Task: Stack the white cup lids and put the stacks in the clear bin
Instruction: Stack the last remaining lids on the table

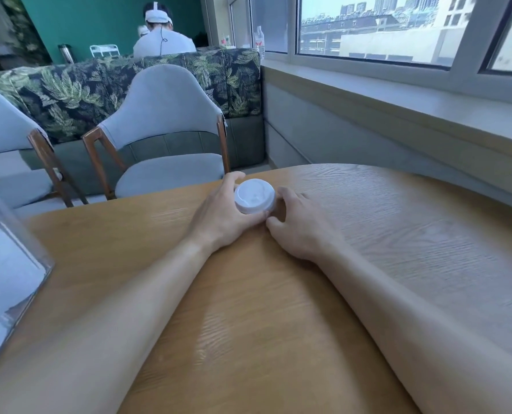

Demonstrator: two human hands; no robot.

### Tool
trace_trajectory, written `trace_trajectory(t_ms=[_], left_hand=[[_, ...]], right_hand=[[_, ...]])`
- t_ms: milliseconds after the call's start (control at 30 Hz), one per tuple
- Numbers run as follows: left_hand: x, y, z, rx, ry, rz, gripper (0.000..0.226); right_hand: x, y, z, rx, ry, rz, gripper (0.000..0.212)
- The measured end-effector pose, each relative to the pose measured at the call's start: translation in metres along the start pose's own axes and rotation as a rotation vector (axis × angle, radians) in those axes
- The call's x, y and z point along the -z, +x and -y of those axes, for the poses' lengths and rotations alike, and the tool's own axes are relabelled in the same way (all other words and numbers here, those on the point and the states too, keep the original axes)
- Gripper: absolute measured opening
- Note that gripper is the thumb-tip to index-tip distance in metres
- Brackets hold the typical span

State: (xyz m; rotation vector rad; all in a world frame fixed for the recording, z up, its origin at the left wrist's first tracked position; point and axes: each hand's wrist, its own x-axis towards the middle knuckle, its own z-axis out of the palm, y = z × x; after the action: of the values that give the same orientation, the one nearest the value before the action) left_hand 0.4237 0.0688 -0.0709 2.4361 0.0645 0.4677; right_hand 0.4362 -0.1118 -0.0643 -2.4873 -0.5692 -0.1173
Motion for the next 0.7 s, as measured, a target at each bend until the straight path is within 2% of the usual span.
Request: trace_trajectory(t_ms=[200,400,700], left_hand=[[0.010,-0.028,-0.011,0.040,-0.063,-0.062,0.082],[0.023,-0.080,-0.022,0.049,-0.111,-0.009,0.074],[0.050,-0.184,-0.042,0.070,-0.178,0.051,0.071]], right_hand=[[0.004,-0.021,0.002,-0.007,0.061,-0.019,0.057],[0.012,-0.071,0.010,0.000,0.073,-0.036,0.044],[0.022,-0.160,0.026,0.054,0.062,0.006,0.052]])
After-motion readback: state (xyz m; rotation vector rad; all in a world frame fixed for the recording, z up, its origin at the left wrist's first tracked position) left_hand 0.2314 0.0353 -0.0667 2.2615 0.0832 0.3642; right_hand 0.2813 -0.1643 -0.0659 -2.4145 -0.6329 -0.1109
